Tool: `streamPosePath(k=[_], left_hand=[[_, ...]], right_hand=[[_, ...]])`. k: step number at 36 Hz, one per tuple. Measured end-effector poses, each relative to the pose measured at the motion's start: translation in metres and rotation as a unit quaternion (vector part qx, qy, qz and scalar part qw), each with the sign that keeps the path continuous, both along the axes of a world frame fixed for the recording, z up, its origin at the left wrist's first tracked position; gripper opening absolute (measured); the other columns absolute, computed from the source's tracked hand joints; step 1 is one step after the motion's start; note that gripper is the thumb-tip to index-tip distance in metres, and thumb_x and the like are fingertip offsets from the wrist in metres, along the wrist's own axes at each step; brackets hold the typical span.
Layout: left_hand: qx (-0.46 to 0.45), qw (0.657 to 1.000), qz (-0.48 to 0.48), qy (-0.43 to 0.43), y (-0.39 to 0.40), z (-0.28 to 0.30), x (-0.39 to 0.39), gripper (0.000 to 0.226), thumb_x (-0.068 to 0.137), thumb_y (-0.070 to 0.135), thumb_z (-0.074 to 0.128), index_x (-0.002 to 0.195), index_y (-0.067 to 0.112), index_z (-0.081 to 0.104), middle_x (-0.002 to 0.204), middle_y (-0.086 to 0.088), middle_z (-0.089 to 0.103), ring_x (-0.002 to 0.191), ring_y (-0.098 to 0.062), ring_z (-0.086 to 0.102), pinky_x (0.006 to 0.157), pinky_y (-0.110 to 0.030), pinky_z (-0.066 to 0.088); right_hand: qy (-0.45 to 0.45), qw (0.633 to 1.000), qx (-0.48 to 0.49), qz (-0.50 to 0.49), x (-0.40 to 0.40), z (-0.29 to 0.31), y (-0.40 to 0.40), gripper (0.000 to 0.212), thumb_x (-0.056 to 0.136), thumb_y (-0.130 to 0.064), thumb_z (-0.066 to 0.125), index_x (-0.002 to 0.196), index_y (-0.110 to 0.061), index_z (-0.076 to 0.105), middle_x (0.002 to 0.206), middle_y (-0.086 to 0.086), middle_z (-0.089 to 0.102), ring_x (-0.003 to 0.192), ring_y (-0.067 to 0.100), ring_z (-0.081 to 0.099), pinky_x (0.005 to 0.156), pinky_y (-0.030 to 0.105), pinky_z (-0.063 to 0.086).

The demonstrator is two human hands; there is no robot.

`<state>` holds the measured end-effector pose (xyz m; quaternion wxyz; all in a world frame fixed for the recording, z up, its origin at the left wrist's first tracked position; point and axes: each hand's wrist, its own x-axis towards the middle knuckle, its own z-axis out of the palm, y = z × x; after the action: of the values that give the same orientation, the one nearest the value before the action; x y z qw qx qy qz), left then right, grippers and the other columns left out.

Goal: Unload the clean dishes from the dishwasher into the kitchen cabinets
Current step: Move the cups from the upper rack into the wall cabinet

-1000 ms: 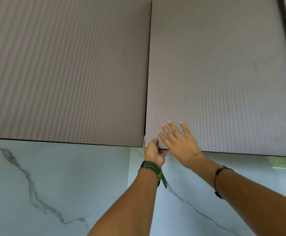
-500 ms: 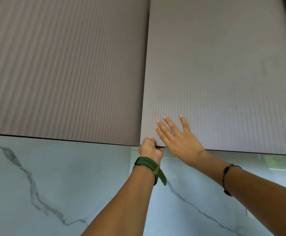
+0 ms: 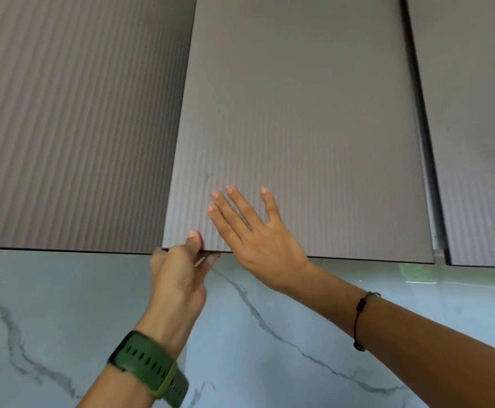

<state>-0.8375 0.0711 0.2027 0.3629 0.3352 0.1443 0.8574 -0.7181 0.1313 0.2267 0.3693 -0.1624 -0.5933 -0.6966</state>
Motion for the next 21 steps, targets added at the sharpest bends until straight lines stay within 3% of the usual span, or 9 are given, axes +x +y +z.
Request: streamPosePath(k=[5,9,14,18,21], left_hand=[[0.082,0.995,0.062,0.017,-0.042,-0.007,0.016,0.02,0.089,-0.004,0.052,0.107,0.005,0.049,0.09,-0.007,0.061,0.082,-0.019,0.062,0.074,-0.038,0.054],[0.139,0.986,0.087,0.016,-0.074,-0.013,0.033,0.038,0.086,-0.007,0.053,0.12,0.007,0.043,0.094,-0.003,0.062,0.085,-0.014,0.062,0.08,-0.039,0.055],[0.167,0.976,0.133,0.049,-0.11,-0.022,0.059,0.031,0.082,-0.007,0.058,0.079,0.022,0.044,0.062,0.016,0.064,0.065,0.0,0.065,0.072,-0.03,0.058],[0.182,0.966,0.169,0.066,-0.135,-0.026,0.079,0.037,0.079,-0.006,0.061,0.073,0.025,0.042,0.061,0.016,0.063,0.064,-0.001,0.062,0.072,-0.03,0.059],[0.181,0.96,0.194,0.089,-0.153,-0.029,0.093,0.037,0.075,0.002,0.066,0.069,0.031,0.045,0.061,0.016,0.063,0.063,-0.001,0.061,0.076,-0.038,0.055]], right_hand=[[0.009,0.998,0.018,0.054,0.01,-0.001,-0.032,0.042,0.1,-0.011,0.024,0.14,-0.003,0.033,0.146,0.015,0.038,0.136,0.03,0.034,0.098,0.059,0.037],[0.019,0.994,0.006,0.106,0.025,-0.002,-0.062,0.04,0.101,-0.008,0.018,0.138,-0.002,0.031,0.143,0.015,0.041,0.135,0.029,0.036,0.1,0.056,0.038],[0.041,0.989,-0.027,0.14,0.052,-0.007,-0.095,0.046,0.096,0.001,0.009,0.137,0.002,0.027,0.143,0.019,0.036,0.136,0.032,0.031,0.105,0.051,0.037],[0.067,0.982,-0.051,0.167,0.067,-0.01,-0.12,0.047,0.094,0.001,0.008,0.137,0.004,0.027,0.144,0.019,0.029,0.136,0.034,0.03,0.109,0.048,0.034],[0.094,0.977,-0.082,0.172,0.078,-0.013,-0.139,0.048,0.093,0.0,0.008,0.137,0.004,0.025,0.145,0.02,0.03,0.137,0.035,0.029,0.109,0.046,0.035]])
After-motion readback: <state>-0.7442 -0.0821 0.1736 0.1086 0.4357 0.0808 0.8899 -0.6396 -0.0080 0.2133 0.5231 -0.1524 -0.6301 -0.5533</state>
